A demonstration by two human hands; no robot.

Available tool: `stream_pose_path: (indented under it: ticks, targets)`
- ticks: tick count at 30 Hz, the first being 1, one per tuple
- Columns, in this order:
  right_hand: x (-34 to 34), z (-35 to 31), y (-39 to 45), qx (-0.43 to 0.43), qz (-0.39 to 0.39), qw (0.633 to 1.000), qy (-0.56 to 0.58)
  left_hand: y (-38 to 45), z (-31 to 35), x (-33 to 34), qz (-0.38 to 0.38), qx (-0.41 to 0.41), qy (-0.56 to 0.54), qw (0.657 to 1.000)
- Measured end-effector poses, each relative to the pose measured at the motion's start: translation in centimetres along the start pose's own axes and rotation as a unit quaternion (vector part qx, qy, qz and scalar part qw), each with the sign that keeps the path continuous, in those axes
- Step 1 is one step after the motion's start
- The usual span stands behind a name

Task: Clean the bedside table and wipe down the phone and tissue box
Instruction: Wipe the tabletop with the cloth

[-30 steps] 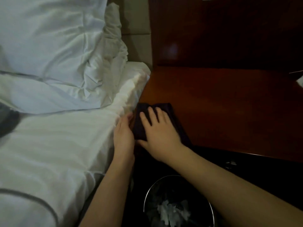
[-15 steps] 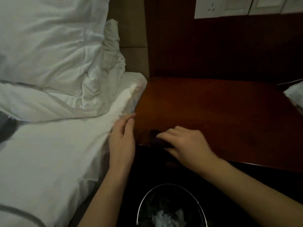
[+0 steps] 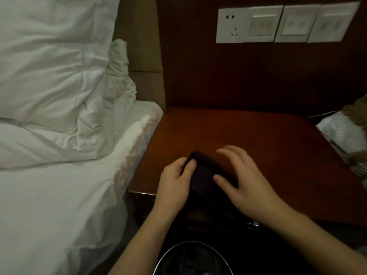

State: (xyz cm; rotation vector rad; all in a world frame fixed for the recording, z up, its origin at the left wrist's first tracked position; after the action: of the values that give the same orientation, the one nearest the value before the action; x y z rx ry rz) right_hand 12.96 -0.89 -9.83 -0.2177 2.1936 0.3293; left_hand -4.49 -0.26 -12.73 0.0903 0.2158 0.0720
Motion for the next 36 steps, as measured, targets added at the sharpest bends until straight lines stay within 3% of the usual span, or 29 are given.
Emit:
stream_pose_path:
  ticks: [1,3,6,11,15,18,23,28,32,36]
  targets:
    - [0.6,-0.6,-0.4,-0.06,0.012,0.996,-0.059,0.2,0.0,0.0,0.006,0.0,0.012,1.0]
    - [2.6,-1.3,-0.3,-0.133,-0.057,0.981,-0.132,0.6,-0.3,-0.4,0.019,0.019,0.09,0.996]
    - [4.5,-1.4,1.1,-0.124,-0.15,0.967,-0.165,0.5,-0.5,-1.8,0.088,0.06,0.241,0.965]
    - [7.6,-3.9,4.4,-0.206,-0.118,0.951,-0.197,1.9,-2.5,-4.2,0.145,0.067,0.228,0.96]
    - [9.3,-3.9,11.4,-0.155,-0.103,0.962,-0.201,2.3,-3.2,-4.4,0.179,0.025,0.252,0.951]
    - [7.9,-1.0,16.4,-0.078,-0.088,0.971,-0.209,2.4,-2.8,-3.9,0.15,0.007,0.311,0.939]
    - [-0.2,10.7,18.2,0.082,0.01,0.967,-0.24,2.5,-2.6,-3.8,0.137,0.011,0.334,0.933]
    - [-9.0,21.8,12.4,0.248,0.054,0.935,-0.246,2.6,-2.6,-3.5,0.125,0.014,0.337,0.933]
    - [-9.5,21.8,7.3,0.253,0.072,0.93,-0.256,2.7,-3.1,-3.4,0.121,0.018,0.362,0.924]
    - [-7.8,17.8,1.6,0.146,0.079,0.955,-0.247,2.5,-2.3,-2.6,0.119,0.04,0.368,0.921]
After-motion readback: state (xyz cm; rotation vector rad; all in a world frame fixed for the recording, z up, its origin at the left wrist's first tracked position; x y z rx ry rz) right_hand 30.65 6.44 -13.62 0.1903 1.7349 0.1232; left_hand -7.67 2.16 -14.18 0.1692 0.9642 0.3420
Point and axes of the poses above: each hand's wrist, its own y-axis towards the middle knuckle, its own x-axis out of the palm, z = x × y, the point moved 3 cm from there along y, towards the middle knuckle, and after that the axes turned 2 degrees about x, right-handed, at the moved point
